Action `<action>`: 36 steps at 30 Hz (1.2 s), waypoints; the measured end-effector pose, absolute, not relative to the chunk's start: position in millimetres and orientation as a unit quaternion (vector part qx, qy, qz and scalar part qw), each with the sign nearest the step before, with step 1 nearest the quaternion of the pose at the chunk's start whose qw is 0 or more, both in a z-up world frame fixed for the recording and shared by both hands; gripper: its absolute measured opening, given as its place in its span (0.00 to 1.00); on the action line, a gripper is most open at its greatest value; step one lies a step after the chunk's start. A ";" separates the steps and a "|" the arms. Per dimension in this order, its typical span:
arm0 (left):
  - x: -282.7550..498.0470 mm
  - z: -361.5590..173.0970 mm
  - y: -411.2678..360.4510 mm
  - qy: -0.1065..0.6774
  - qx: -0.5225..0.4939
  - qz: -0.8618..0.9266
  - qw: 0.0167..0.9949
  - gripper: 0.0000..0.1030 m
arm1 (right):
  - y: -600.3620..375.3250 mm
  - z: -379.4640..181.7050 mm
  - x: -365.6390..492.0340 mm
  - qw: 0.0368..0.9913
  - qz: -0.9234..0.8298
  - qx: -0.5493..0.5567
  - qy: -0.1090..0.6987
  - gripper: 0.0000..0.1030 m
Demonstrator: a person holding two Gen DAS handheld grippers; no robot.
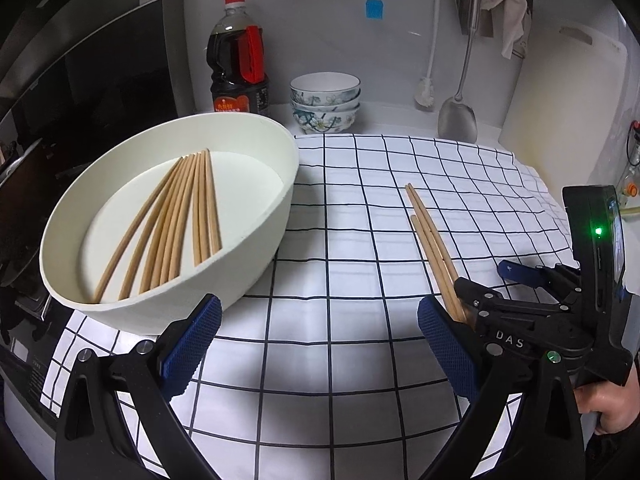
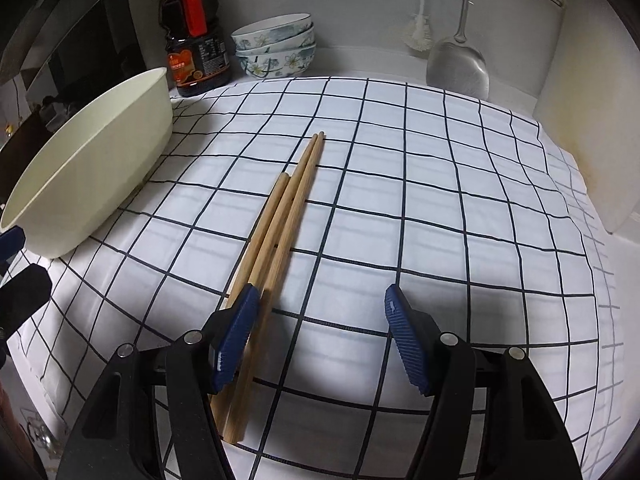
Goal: Organize utensils
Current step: 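Lower the right tool and close it on a wooden chopstick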
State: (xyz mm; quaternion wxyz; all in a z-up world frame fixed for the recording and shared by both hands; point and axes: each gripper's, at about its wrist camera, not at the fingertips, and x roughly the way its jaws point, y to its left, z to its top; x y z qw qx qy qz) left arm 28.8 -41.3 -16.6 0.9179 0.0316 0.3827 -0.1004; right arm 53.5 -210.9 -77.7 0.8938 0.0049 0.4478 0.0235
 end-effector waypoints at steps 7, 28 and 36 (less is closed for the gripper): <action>31.2 -22.2 -44.0 0.388 0.033 -0.101 0.915 0.94 | -198.9 -80.8 51.7 0.893 0.020 -0.048 0.446 0.61; 50.8 -60.0 -113.2 0.443 0.082 -0.108 0.886 0.94 | -270.8 -83.5 54.1 0.892 -0.012 0.014 0.452 0.61; 63.2 -77.3 -133.7 0.479 0.082 -0.112 0.867 0.94 | -276.1 -83.6 54.9 0.893 -0.014 0.017 0.450 0.61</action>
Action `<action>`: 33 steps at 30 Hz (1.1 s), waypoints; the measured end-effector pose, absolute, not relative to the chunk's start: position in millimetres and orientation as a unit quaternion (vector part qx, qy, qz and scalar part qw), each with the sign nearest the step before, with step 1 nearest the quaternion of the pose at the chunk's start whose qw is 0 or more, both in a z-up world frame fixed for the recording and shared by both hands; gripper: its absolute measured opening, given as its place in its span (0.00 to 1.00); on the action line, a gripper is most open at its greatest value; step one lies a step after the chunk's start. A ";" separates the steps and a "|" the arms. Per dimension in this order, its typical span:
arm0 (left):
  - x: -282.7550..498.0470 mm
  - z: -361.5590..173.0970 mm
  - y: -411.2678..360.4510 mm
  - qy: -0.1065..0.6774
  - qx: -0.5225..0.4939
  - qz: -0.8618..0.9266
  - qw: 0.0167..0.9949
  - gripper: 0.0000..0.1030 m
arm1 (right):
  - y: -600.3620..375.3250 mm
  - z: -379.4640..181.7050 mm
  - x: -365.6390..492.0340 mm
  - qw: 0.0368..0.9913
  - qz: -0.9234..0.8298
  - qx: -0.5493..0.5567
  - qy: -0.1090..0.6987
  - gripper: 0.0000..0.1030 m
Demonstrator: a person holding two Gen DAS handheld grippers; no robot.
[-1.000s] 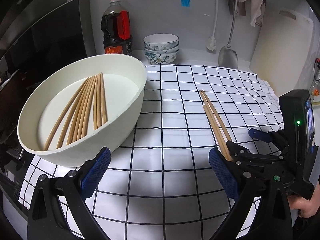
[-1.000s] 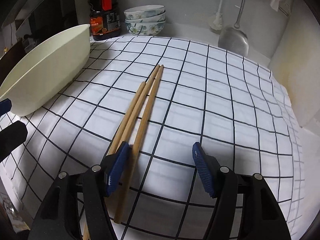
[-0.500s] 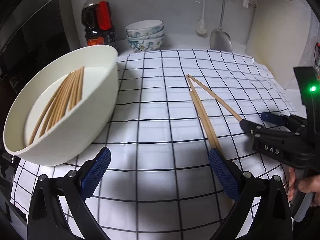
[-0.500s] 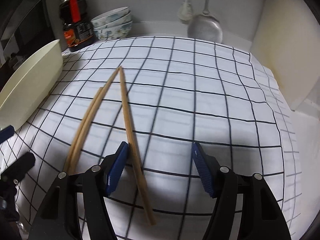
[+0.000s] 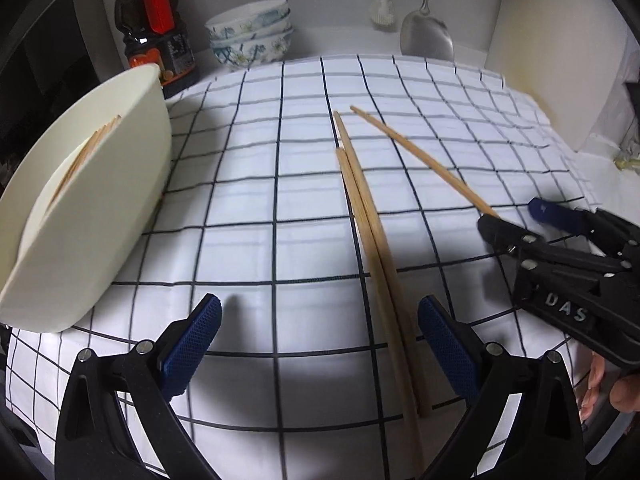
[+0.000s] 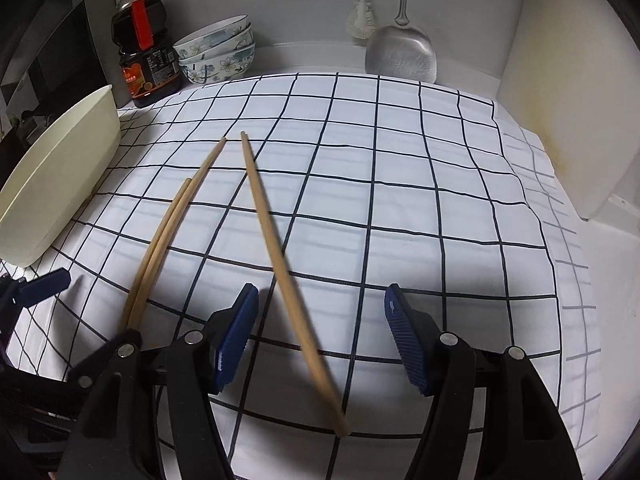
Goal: Organize utensils
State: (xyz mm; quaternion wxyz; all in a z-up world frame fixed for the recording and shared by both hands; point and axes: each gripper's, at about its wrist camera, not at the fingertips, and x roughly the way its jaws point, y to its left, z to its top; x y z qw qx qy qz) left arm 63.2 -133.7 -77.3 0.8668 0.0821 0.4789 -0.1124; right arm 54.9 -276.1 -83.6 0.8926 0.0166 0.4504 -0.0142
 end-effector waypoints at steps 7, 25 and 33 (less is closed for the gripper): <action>54.7 -74.8 -134.6 0.455 0.068 -0.129 0.879 0.65 | -270.7 -84.6 56.0 0.897 -0.016 0.010 0.441 0.56; 51.4 -57.7 -113.1 0.438 0.009 -0.176 0.882 0.13 | -269.5 -71.7 52.3 0.905 0.008 0.051 0.423 0.06; 49.1 -26.6 -102.9 0.409 -0.001 -0.188 0.893 0.13 | -268.6 -64.3 49.0 0.908 0.016 0.072 0.412 0.06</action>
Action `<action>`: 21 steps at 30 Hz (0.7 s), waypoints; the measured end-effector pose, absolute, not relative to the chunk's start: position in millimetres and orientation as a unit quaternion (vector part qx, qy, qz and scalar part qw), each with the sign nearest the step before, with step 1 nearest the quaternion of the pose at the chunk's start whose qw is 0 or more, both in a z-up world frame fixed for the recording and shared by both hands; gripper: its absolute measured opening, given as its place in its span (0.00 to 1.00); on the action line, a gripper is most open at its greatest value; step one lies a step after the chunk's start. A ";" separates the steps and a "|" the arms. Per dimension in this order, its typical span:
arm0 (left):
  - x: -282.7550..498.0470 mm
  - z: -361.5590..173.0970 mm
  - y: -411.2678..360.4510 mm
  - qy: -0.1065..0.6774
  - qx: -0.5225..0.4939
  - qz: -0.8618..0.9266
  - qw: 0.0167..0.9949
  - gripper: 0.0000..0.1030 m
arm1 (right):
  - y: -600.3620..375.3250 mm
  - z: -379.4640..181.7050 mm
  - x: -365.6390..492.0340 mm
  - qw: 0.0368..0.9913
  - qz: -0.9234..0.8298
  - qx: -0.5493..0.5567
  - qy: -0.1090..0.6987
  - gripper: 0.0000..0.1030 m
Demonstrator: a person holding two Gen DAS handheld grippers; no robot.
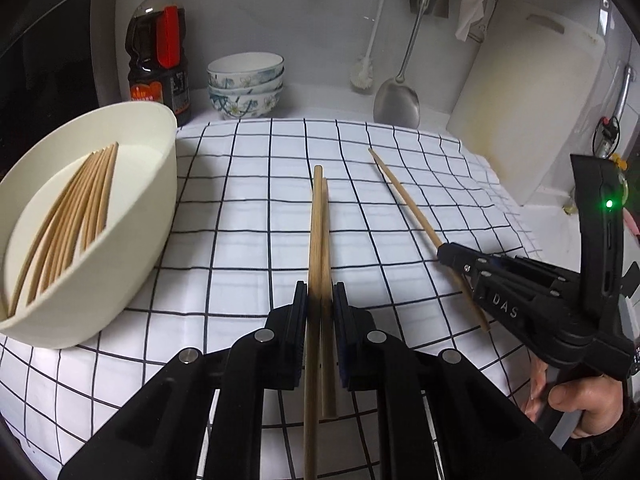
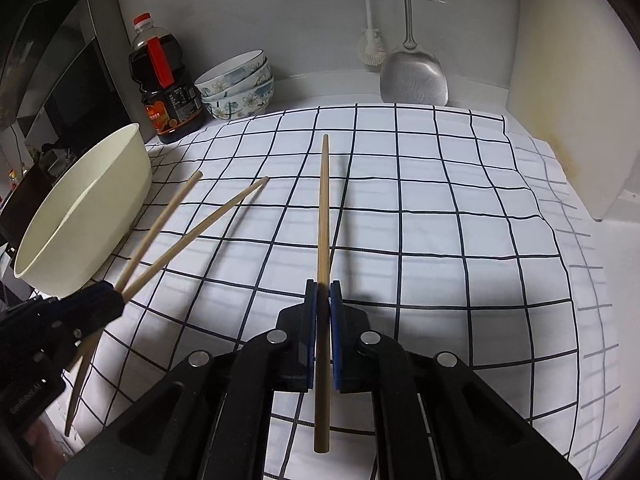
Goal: Organize utensils
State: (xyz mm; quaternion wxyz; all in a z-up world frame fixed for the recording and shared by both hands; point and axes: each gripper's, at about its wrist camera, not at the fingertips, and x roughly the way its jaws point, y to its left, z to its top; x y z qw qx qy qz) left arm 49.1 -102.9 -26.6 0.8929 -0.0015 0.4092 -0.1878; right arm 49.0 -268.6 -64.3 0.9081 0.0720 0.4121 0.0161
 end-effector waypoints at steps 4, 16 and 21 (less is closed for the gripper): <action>51.4 -18.4 -98.4 0.408 -0.013 -0.197 0.891 0.13 | -270.0 -61.5 47.3 0.909 0.020 0.088 0.406 0.06; 54.6 19.2 -80.7 0.374 -0.041 -0.212 0.902 0.01 | -272.1 -54.5 43.7 0.912 0.032 0.111 0.393 0.06; 66.8 27.7 -76.1 0.367 -0.033 -0.198 0.908 0.01 | -261.1 -51.3 42.7 0.914 0.040 0.105 0.389 0.06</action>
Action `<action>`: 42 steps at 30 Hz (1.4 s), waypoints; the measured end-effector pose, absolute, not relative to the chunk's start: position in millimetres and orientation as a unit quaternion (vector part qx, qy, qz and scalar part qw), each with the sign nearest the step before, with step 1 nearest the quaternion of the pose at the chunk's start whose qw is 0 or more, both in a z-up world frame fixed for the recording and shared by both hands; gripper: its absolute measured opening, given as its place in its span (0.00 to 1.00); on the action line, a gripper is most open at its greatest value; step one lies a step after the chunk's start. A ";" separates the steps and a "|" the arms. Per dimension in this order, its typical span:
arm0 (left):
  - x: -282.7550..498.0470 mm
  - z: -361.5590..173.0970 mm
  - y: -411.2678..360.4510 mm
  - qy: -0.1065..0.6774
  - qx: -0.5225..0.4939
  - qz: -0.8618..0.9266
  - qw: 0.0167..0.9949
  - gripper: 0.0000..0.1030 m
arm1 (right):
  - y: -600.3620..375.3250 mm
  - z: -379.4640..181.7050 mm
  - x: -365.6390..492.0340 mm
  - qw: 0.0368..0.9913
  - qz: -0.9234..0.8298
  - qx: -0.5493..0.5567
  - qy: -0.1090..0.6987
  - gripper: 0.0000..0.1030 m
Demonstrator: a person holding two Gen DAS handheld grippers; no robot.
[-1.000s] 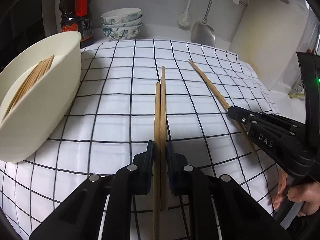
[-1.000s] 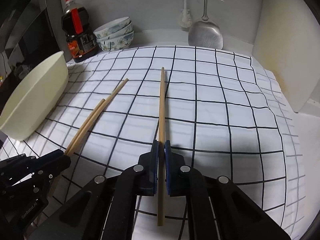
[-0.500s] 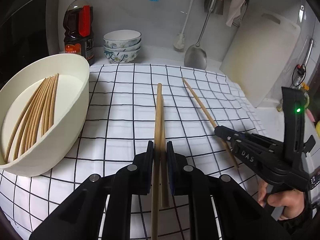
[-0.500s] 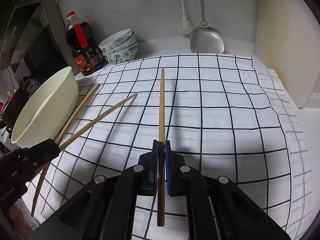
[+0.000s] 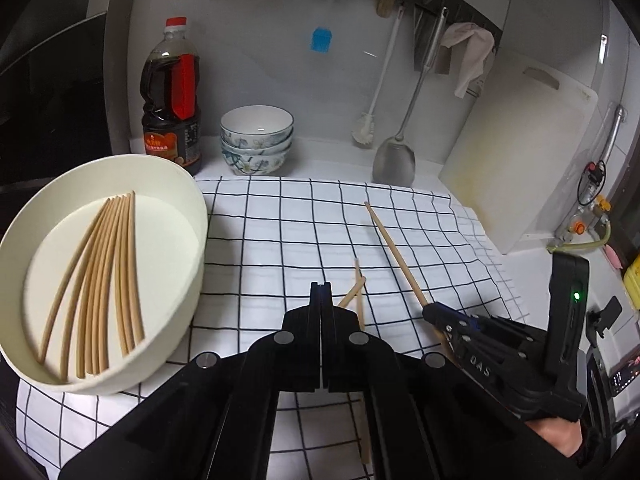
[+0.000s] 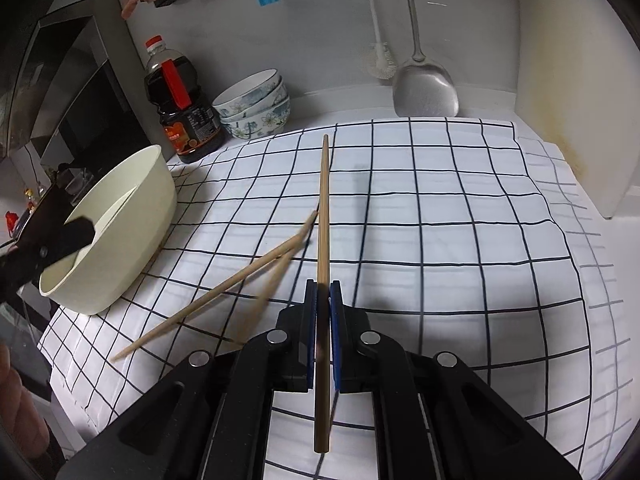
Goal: Organize utensils
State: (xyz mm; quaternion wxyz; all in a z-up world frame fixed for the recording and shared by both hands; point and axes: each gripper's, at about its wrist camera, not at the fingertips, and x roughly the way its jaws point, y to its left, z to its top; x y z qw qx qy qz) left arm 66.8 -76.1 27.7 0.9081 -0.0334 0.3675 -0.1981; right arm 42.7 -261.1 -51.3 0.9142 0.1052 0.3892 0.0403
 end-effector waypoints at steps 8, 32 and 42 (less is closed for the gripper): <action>69.2 22.6 -64.9 0.376 -0.032 -0.200 0.904 0.01 | -262.1 -45.8 39.3 0.915 0.042 0.123 0.382 0.06; 62.6 -36.3 -118.9 0.397 0.069 -0.215 0.890 0.69 | -281.5 -60.0 43.6 0.907 0.026 0.139 0.398 0.06; 61.3 -73.3 -154.6 0.435 0.127 -0.193 0.871 0.67 | -287.1 -61.1 43.6 0.905 0.024 0.144 0.399 0.06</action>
